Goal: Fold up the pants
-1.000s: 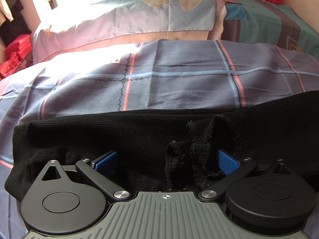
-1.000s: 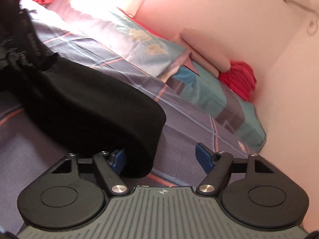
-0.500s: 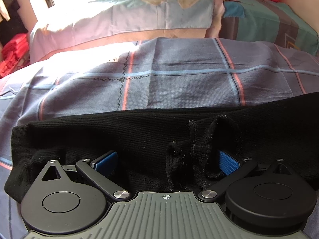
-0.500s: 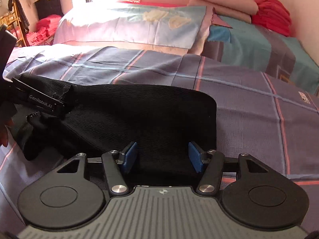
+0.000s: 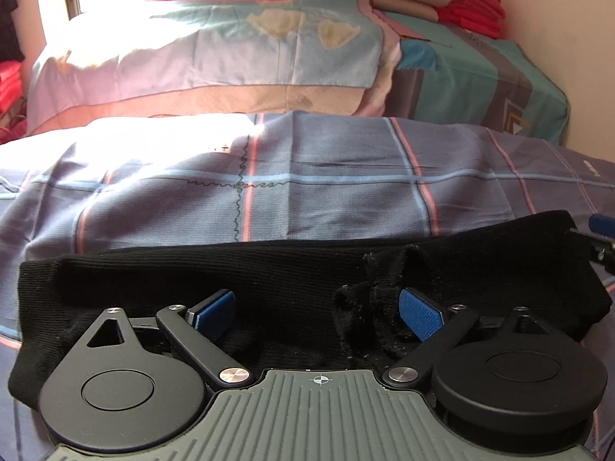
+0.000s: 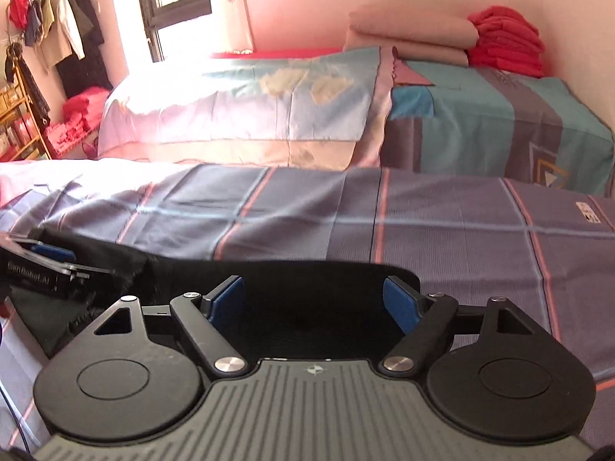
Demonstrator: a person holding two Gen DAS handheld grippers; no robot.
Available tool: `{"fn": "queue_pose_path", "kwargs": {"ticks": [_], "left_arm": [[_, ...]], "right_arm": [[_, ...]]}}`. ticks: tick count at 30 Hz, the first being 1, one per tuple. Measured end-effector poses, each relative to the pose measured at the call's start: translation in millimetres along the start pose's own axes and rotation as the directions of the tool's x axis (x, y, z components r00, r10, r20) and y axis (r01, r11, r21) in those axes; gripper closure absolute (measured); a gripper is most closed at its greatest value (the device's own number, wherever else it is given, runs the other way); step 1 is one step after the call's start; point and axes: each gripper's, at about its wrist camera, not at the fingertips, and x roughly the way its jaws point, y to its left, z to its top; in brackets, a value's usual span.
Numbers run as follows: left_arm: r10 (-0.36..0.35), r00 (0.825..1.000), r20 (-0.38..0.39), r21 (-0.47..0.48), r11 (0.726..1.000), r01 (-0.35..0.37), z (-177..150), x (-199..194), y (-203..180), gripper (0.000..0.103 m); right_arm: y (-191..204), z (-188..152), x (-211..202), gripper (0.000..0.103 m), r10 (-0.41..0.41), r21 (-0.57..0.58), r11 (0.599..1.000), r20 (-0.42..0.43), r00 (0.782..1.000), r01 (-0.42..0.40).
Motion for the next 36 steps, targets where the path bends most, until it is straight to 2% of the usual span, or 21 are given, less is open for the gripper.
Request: {"fn": "queue_pose_path", "kwargs": {"ticks": [2, 3, 4, 6, 9, 10, 11, 12, 14, 16, 20, 26, 30, 33, 36], "left_arm": [[0.035, 0.999, -0.018, -0.015, 0.999, -0.036, -1, 1, 5, 0.0], [0.052, 0.998, -0.034, -0.027, 0.998, -0.053, -1, 2, 8, 0.0], [0.069, 0.996, -0.048, -0.04, 0.997, -0.071, -2, 3, 11, 0.0], [0.108, 0.992, -0.072, -0.059, 0.992, -0.112, -5, 2, 20, 0.0], [0.136, 0.987, -0.088, -0.087, 0.986, -0.143, -10, -1, 33, 0.0], [0.148, 0.984, -0.096, -0.095, 0.983, -0.157, -11, -2, 37, 0.0], [0.157, 0.983, -0.1, -0.103, 0.981, -0.167, -12, -2, 40, 0.0], [0.165, 0.981, -0.104, -0.109, 0.978, -0.176, -14, -3, 44, 0.0], [0.183, 0.977, -0.109, -0.113, 0.974, -0.195, -17, -7, 51, 0.0], [0.2, 0.974, -0.103, -0.114, 0.971, -0.212, -22, -13, 58, 0.0], [0.223, 0.968, -0.111, -0.137, 0.962, -0.237, -34, -22, 77, 0.0], [0.243, 0.962, -0.126, -0.198, 0.944, -0.265, -54, -39, 110, 0.0], [0.271, 0.953, -0.133, -0.242, 0.924, -0.296, -70, -54, 133, 0.0], [0.293, 0.947, -0.134, -0.31, 0.895, -0.32, -92, -72, 157, 0.0], [0.331, 0.932, -0.151, -0.388, 0.847, -0.363, -121, -95, 185, 0.0]], "right_arm": [[-4, 1, 24, 0.017, -0.007, 0.031, 0.999, -0.083, 0.997, 0.009], [-7, -2, 40, 0.016, -0.009, 0.035, 0.999, -0.174, 0.985, 0.015], [-2, -2, 43, 0.016, -0.04, -0.008, 0.999, -0.175, 0.984, 0.039], [14, 5, 28, 0.017, -0.068, -0.063, 0.996, -0.104, 0.992, 0.061], [27, 2, 5, 0.014, 0.02, -0.038, 0.999, -0.028, 0.999, -0.021], [32, -4, 7, 0.011, 0.042, -0.034, 0.998, -0.045, 0.998, -0.044], [37, -11, 16, 0.01, 0.071, -0.057, 0.995, -0.108, 0.992, -0.077], [45, -20, 29, 0.009, 0.048, -0.119, 0.99, -0.183, 0.982, -0.07], [66, -28, 27, 0.008, -0.034, -0.268, 0.963, -0.134, 0.99, -0.003], [77, -24, 23, 0.009, -0.064, -0.297, 0.955, -0.121, 0.991, 0.025], [100, -18, 8, 0.008, -0.062, -0.358, 0.933, -0.053, 0.997, 0.038], [147, -12, -2, 0.008, -0.001, -0.429, 0.903, -0.006, 1.0, -0.001], [190, -14, -6, 0.008, 0.075, -0.467, 0.882, 0.0, 0.997, -0.066], [231, -21, -8, 0.007, 0.145, -0.507, 0.852, -0.015, 0.989, -0.132], [278, -34, -5, 0.006, 0.203, -0.556, 0.81, -0.032, 0.979, -0.186]]}}
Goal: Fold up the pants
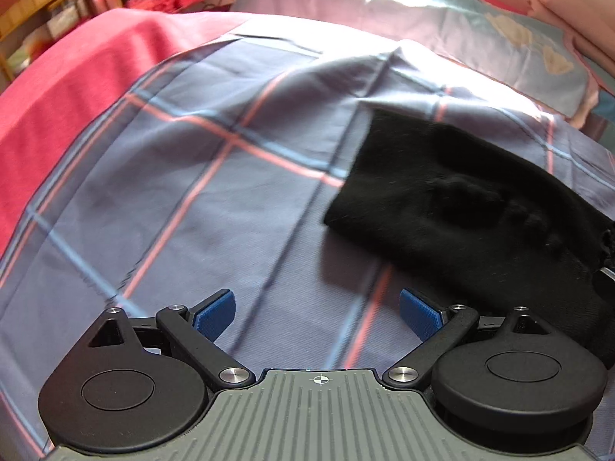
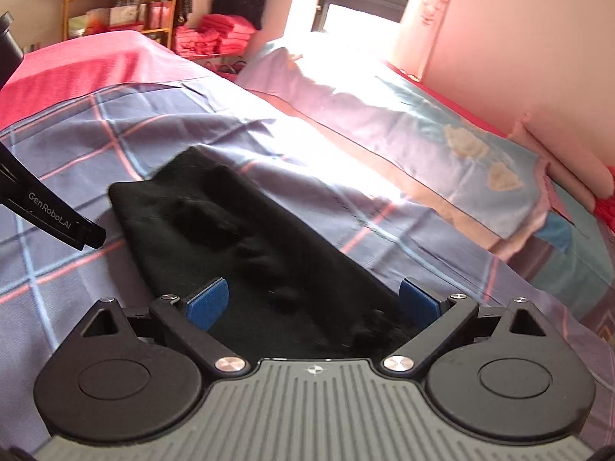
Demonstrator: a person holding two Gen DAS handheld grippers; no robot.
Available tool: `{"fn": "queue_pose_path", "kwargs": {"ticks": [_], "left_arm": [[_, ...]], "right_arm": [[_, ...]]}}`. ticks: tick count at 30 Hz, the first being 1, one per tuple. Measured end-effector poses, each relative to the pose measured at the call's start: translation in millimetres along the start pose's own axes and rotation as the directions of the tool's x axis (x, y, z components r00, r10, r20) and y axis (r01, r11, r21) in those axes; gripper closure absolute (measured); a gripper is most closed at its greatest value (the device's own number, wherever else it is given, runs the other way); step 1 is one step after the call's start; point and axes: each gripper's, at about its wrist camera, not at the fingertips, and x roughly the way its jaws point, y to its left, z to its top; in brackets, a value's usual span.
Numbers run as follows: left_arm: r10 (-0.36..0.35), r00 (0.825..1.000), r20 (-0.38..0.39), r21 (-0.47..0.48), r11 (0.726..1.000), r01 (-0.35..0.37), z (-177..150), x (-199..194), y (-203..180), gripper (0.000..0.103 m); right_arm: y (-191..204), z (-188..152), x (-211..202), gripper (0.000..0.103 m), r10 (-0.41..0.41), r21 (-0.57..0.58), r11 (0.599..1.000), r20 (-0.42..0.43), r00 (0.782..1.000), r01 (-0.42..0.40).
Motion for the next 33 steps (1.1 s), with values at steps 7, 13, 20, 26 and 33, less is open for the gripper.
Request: {"fn": "queue_pose_path", "kwargs": {"ticks": [7, 13, 20, 26, 33], "left_arm": [[0.099, 0.995, -0.022, -0.156, 0.983, -0.101, -34, -13, 80, 0.0], [0.107, 0.994, -0.027, -0.195, 0.975, -0.11, -52, -17, 98, 0.0], [0.069, 0.998, -0.006, -0.167, 0.984, -0.069, -51, -22, 82, 0.0], [-0.056, 0.998, 0.013, -0.096, 0.994, 0.057, -45, -19, 41, 0.0], [-0.319, 0.948, -0.002, 0.016, 0.948, 0.319, -32, -3, -63, 0.0]], "right_arm": [[98, 27, 42, 0.007, 0.053, -0.152, 0.987, -0.001, 0.999, -0.053], [143, 41, 93, 0.008, -0.131, -0.309, 0.943, -0.015, 0.991, 0.12], [118, 62, 114, 0.056, -0.004, -0.129, 0.992, -0.097, 0.995, -0.009], [52, 84, 77, 0.08, 0.188, 0.105, 0.978, -0.067, 0.98, -0.181], [-27, 93, 16, 0.08, 0.289, 0.3, 0.909, 0.046, 0.956, -0.29]]}}
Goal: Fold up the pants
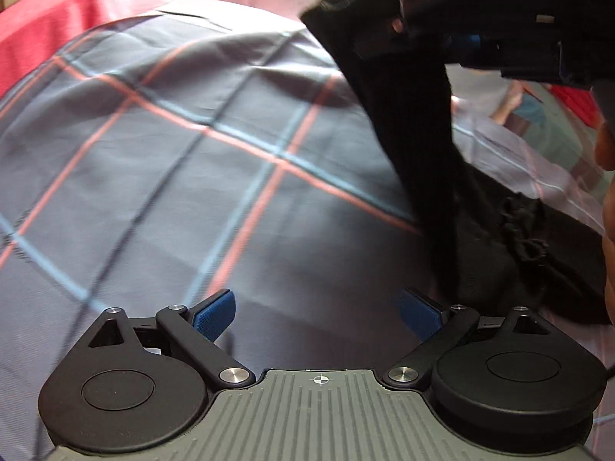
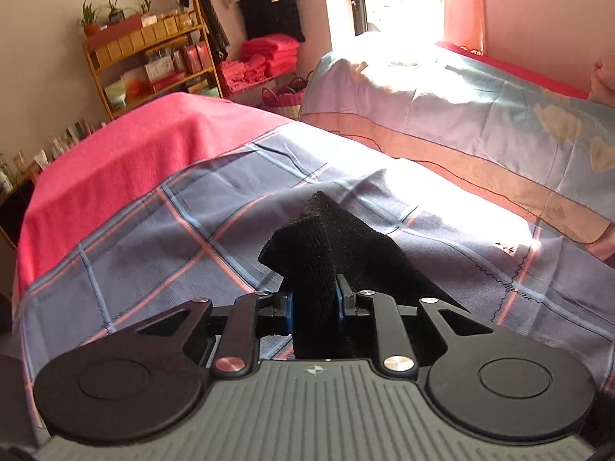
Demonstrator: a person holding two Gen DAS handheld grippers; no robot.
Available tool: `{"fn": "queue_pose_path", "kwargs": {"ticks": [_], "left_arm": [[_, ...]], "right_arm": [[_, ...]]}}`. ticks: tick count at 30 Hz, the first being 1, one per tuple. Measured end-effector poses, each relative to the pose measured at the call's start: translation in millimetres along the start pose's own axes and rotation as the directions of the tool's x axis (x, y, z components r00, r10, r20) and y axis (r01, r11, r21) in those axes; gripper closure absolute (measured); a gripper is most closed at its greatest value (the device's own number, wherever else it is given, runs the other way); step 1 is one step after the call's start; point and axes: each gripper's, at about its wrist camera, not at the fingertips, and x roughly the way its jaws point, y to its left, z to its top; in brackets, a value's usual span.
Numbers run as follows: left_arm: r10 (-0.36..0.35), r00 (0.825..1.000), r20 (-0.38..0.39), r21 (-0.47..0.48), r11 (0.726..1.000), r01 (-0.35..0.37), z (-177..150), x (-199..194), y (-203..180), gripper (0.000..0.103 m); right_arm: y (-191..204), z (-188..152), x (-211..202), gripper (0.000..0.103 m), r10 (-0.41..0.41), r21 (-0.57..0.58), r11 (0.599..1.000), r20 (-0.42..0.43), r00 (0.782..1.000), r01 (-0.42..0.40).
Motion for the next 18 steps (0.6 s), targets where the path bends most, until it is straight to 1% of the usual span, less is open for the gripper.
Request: {"fn": "queue_pose_path", "kwargs": {"ticks": [2, 5, 6, 9, 11, 13, 15, 16, 17, 18], "left_arm": [[-0.045, 0.999, -0.025, 0.025, 0.999, 0.045, 6, 16, -28, 0.0], [-0.046, 0.996, -0.07, 0.06, 0.997, 0.051, 18, 44, -63, 0.0], [-0.038, 0.996, -0.082, 0.069, 0.997, 0.044, 21, 52, -73, 0.0], [0.018, 0.993, -0.117, 0.108, 0.994, -0.005, 28, 69, -92, 0.0], [0.002, 0.994, -0.113, 0.141, 0.99, 0.014, 29, 67, -99, 0.0], [-0.035, 0.993, -0.112, 0.18, 0.982, 0.055, 27, 61, -107, 0.0], [-0.089, 0.989, -0.118, 0.241, 0.964, 0.115, 22, 54, -115, 0.0], [-0.11, 0.986, -0.125, 0.268, 0.953, 0.141, 19, 50, -118, 0.0], [-0.135, 0.981, -0.137, 0.287, 0.943, 0.17, 17, 47, -119, 0.0], [-0.162, 0.976, -0.147, 0.299, 0.933, 0.2, 14, 42, -120, 0.0]], "right_arm": [[-17, 0, -21, 0.081, 0.014, 0.038, 0.999, 0.024, 1.0, -0.014], [-43, -3, -56, 0.081, 0.007, 0.09, 0.996, 0.072, 0.997, -0.014], [-55, -5, -71, 0.081, -0.005, 0.106, 0.994, 0.095, 0.995, -0.005], [-95, -17, -118, 0.082, -0.064, 0.182, 0.983, 0.16, 0.985, 0.034], [-126, -33, -147, 0.082, -0.125, 0.251, 0.965, 0.189, 0.974, 0.075], [-160, -60, -173, 0.082, -0.193, 0.334, 0.935, 0.199, 0.961, 0.119], [-193, -97, -189, 0.081, -0.274, 0.431, 0.885, 0.184, 0.944, 0.173], [-209, -118, -191, 0.081, -0.312, 0.476, 0.855, 0.157, 0.937, 0.205], [-227, -140, -188, 0.079, -0.34, 0.532, 0.813, 0.102, 0.935, 0.237], [-242, -162, -181, 0.076, -0.361, 0.578, 0.765, 0.018, 0.933, 0.285]]}}
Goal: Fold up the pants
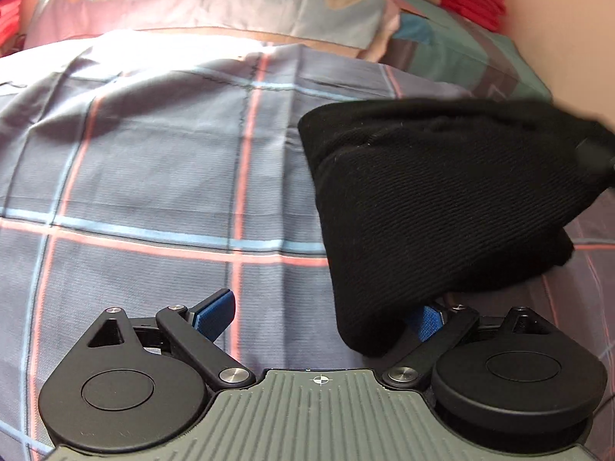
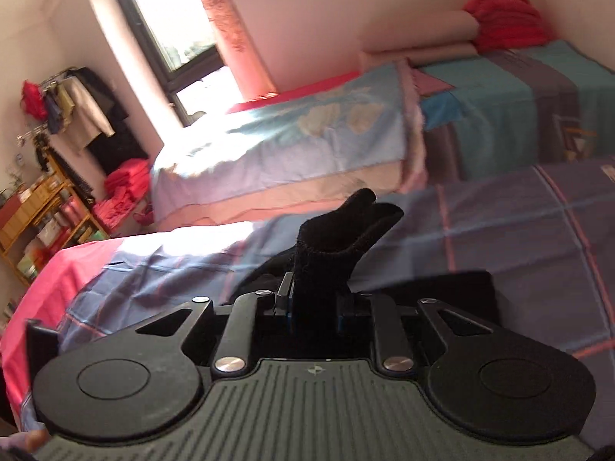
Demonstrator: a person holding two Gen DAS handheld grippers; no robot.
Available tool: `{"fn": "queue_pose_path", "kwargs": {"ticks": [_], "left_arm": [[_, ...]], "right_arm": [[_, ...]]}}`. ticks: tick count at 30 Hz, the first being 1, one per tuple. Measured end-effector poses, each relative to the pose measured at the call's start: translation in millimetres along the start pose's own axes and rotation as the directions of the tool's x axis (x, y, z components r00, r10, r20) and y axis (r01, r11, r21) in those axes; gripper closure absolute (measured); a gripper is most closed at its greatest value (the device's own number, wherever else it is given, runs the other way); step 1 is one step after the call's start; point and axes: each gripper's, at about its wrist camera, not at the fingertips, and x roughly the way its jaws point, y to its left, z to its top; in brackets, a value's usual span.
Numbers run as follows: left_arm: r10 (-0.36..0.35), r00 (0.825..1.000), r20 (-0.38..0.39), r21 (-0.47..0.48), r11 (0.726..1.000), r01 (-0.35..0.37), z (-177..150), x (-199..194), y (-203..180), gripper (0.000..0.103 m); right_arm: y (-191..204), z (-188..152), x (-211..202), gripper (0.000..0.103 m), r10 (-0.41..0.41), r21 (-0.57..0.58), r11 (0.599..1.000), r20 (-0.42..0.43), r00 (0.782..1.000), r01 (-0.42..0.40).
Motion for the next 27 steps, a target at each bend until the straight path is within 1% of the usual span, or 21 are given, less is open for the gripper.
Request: {"fn": "queue_pose_path", "kwargs": {"ticks": [1, 2, 3, 4, 5, 6, 7, 9, 12, 14, 16, 17, 18, 19, 20, 21, 22, 24, 25, 26, 27], "left_arm": [[-0.025, 1.0, -0.002, 0.014, 1.0, 0.025, -3, -4, 0, 0.0], [-0.039, 0.999, -0.008, 0.029, 0.999, 0.039, -4, -9, -1, 0.0], [-0.045, 0.999, -0.009, 0.044, 0.998, 0.045, -5, -14, 0, 0.0], [-0.052, 0.999, 0.001, 0.057, 0.997, 0.051, -5, -20, 2, 0.0], [-0.052, 0.999, 0.013, 0.065, 0.997, 0.051, -2, -26, 1, 0.0], [-0.045, 0.999, 0.021, 0.068, 0.997, 0.044, 1, -30, 0, 0.0], [-0.037, 0.999, 0.035, 0.067, 0.997, 0.035, 9, -35, 0, 0.0], [-0.03, 0.997, 0.077, 0.046, 0.999, 0.027, 22, -42, -1, 0.0], [-0.03, 0.992, 0.121, -0.009, 0.999, 0.031, 45, -35, -3, 0.0], [-0.016, 0.994, 0.111, -0.029, 0.999, 0.019, 54, -18, -8, 0.0], [-0.017, 0.998, 0.063, -0.035, 0.999, 0.019, 57, 6, -13, 0.0], [-0.021, 0.999, 0.027, -0.035, 0.999, 0.022, 56, 19, -15, 0.0], [-0.025, 0.999, -0.02, -0.03, 0.999, 0.024, 53, 32, -17, 0.0], [-0.034, 0.998, -0.05, -0.025, 0.999, 0.032, 49, 41, -19, 0.0], [-0.039, 0.998, -0.055, -0.025, 0.999, 0.038, 45, 44, -20, 0.0], [-0.042, 0.998, -0.045, -0.03, 0.999, 0.04, 42, 44, -20, 0.0], [-0.045, 0.998, -0.041, -0.032, 0.999, 0.044, 41, 42, -19, 0.0], [-0.048, 0.998, -0.047, -0.032, 0.998, 0.047, 42, 41, -17, 0.0], [-0.05, 0.998, -0.046, -0.024, 0.999, 0.049, 43, 39, -16, 0.0], [-0.049, 0.998, -0.047, -0.017, 0.999, 0.048, 44, 38, -17, 0.0], [-0.048, 0.998, -0.049, -0.013, 0.999, 0.048, 46, 37, -18, 0.0]], "right_arm": [[-17, -11, 10, 0.066, -0.075, 0.024, 0.997, -0.051, 0.996, 0.076], [-29, -18, 12, 0.062, -0.104, 0.049, 0.993, -0.062, 0.993, 0.107], [-36, -23, 6, 0.062, -0.062, 0.096, 0.993, -0.028, 0.998, 0.064], [-37, -22, -2, 0.059, -0.071, 0.112, 0.991, 0.008, 0.997, 0.07], [-32, -18, -9, 0.047, -0.123, 0.092, 0.989, 0.058, 0.991, 0.117], [-26, -14, -16, 0.039, -0.168, 0.057, 0.985, 0.121, 0.978, 0.162], [-18, -9, -21, 0.034, -0.181, 0.023, 0.984, 0.18, 0.967, 0.179], [1, 3, -21, 0.034, -0.086, -0.057, 0.993, 0.225, 0.97, 0.101], [27, 18, 4, 0.034, 0.1, -0.124, 0.989, 0.13, 0.986, -0.084], [40, 23, 32, 0.034, 0.228, -0.116, 0.968, 0.036, 0.973, -0.223], [49, 25, 68, 0.034, 0.32, -0.074, 0.943, -0.072, 0.945, -0.325], [51, 25, 85, 0.036, 0.351, -0.042, 0.933, -0.123, 0.928, -0.358], [49, 26, 101, 0.038, 0.344, -0.021, 0.936, -0.152, 0.927, -0.351], [44, 28, 110, 0.051, 0.29, -0.022, 0.955, -0.148, 0.945, -0.296], [34, 32, 115, 0.09, 0.235, -0.008, 0.971, -0.131, 0.963, -0.238], [22, 38, 114, 0.101, 0.194, 0.016, 0.981, -0.102, 0.976, -0.194], [13, 44, 105, 0.103, 0.166, 0.025, 0.986, -0.045, 0.985, -0.165], [3, 53, 82, 0.085, 0.066, 0.027, 0.997, 0.065, 0.996, -0.067], [-3, 55, 72, 0.054, 0.046, 0.036, 0.998, 0.094, 0.995, -0.049], [-5, 53, 62, 0.034, 0.055, 0.039, 0.997, 0.104, 0.993, -0.06], [-4, 50, 56, 0.03, 0.076, 0.032, 0.996, 0.103, 0.992, -0.079]]}}
